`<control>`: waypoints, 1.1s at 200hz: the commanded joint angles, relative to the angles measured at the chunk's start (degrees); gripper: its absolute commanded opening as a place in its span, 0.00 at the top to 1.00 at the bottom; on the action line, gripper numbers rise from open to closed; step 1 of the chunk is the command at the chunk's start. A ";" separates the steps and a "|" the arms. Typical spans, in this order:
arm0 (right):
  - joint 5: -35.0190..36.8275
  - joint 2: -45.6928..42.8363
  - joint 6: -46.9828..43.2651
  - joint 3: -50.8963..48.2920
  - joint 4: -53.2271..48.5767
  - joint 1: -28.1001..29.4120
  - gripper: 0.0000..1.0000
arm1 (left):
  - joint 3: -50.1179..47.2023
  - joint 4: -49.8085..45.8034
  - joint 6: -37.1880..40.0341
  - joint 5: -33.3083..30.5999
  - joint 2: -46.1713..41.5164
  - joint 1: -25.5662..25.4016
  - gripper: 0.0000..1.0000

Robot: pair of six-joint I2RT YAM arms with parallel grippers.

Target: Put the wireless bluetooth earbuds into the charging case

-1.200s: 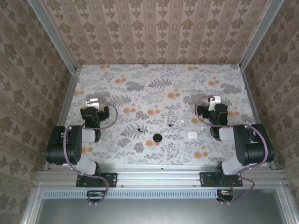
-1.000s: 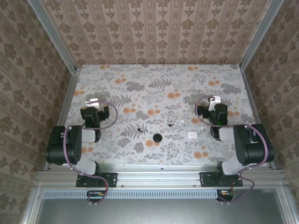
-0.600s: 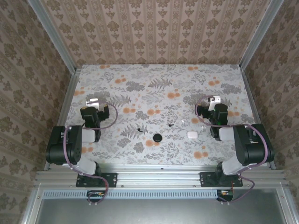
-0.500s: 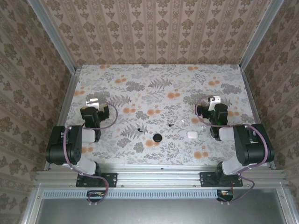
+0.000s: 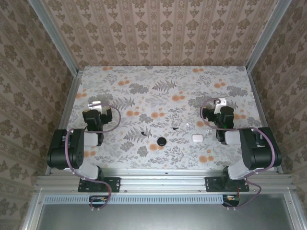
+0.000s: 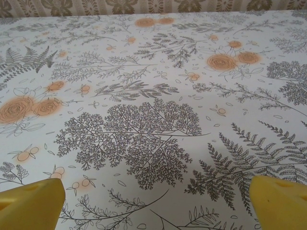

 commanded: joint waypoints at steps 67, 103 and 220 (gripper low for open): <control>8.85 -17.28 9.81 29.35 -68.78 9.87 0.00 | 16.87 -43.39 -10.02 -2.76 -17.51 -6.62 0.08; 3.60 -14.89 17.81 38.22 -93.72 11.87 0.00 | 25.03 -61.11 -17.66 4.36 -19.02 -11.26 0.16; -0.25 -0.59 19.70 36.32 -99.48 20.07 0.16 | 29.74 -71.00 -21.83 9.04 -10.35 -22.30 0.17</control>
